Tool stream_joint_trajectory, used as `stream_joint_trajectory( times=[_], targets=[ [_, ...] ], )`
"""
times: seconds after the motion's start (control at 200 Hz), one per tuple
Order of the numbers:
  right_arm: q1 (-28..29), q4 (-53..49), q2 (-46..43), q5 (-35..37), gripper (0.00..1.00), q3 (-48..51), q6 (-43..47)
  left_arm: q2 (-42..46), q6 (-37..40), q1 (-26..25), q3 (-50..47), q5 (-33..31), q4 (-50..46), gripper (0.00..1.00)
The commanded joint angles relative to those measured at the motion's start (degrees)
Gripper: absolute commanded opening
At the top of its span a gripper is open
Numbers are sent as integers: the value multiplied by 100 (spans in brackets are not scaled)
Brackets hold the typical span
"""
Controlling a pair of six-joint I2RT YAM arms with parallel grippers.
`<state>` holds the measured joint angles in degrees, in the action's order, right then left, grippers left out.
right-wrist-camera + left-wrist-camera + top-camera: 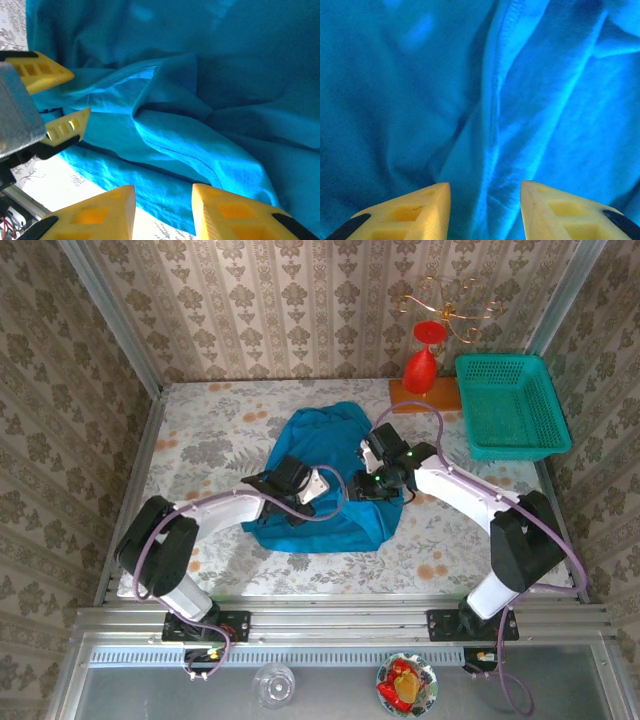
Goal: Fold the inside-out t-shirt
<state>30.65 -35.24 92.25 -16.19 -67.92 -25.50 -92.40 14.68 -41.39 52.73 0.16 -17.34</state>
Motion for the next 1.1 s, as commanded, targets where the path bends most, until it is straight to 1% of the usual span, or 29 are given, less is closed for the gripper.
stream_joint_trajectory(
  times=[0.0, 0.14, 0.3, 0.465, 0.605, 0.615, 0.73, 0.795, 0.91, 1.01, 1.09],
  targets=[
    [102, -193, 48, 242, 37, -170, 9, -250, 215, 33, 368, -199, -257, 42],
    [207, -294, -18, 433, 37, -137, -57, -550, 311, 71, 652, -228, -302, 40],
    [222, -335, -335, 760, 36, 156, -196, -885, 419, 150, 1002, -51, -548, 38],
    [222, -412, -814, 1041, 35, 474, -356, -1050, 526, 191, 1172, 139, -741, 27],
    [222, -448, -1209, 1261, 34, 768, -538, -1134, 563, 241, 1273, 497, -953, 26],
    [222, -460, -1384, 1284, 34, 792, -554, -1143, 563, 246, 1285, 516, -968, 25],
    [222, -509, -1800, 1432, 32, 1016, -728, -1218, 580, 274, 1402, 622, -1099, 12],
    [252, -447, -2089, 1441, 29, 1211, -920, -1134, 561, 288, 1446, 742, -1151, 5],
    [449, -76, -2560, 1369, 24, 1697, -1451, -749, 290, 377, 1494, 1057, -1153, 0],
    [766, 636, -2826, 1278, 19, 2235, -1982, -287, -53, 489, 1493, 1436, -1167, 0],
    [1126, 1148, -2863, 1438, 15, 2532, -2251, 121, -291, 516, 1476, 1600, -1140, 0]
  ],
)
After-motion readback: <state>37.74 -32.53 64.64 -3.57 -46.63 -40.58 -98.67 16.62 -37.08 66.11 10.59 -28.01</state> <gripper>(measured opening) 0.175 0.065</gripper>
